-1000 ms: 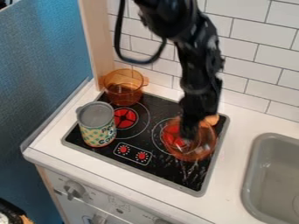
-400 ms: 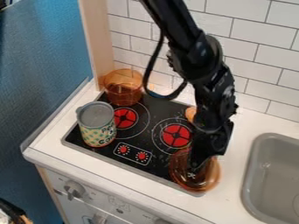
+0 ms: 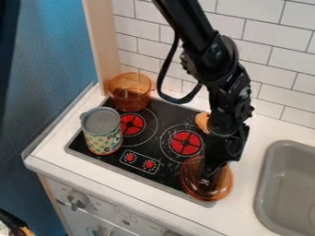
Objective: Take the lid from the pot and place it at the bottom right side of the stove
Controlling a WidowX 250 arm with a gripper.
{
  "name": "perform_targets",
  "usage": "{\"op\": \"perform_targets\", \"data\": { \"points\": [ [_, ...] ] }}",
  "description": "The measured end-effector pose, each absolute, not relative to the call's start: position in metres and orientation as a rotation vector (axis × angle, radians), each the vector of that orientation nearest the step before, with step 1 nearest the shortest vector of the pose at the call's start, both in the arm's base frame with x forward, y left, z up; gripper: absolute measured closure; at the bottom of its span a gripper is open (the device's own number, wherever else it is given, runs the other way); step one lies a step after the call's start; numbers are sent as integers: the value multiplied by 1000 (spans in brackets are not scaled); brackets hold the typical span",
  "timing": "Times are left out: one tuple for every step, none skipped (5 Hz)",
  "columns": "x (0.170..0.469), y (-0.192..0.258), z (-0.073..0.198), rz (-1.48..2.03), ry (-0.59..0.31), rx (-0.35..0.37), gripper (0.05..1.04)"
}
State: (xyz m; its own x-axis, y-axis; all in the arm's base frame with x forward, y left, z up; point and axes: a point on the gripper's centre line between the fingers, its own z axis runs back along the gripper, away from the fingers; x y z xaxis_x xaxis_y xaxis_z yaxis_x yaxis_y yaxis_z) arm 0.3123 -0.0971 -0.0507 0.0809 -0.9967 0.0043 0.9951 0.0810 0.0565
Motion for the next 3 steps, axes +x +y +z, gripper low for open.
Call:
{"op": "perform_targets", "data": {
  "points": [
    [312, -95, -51, -1491, -65, 9, 95],
    [312, -90, -41, -1486, -105, 8, 79],
    [317, -89, -14, -1506, -166, 46, 83]
  ]
}}
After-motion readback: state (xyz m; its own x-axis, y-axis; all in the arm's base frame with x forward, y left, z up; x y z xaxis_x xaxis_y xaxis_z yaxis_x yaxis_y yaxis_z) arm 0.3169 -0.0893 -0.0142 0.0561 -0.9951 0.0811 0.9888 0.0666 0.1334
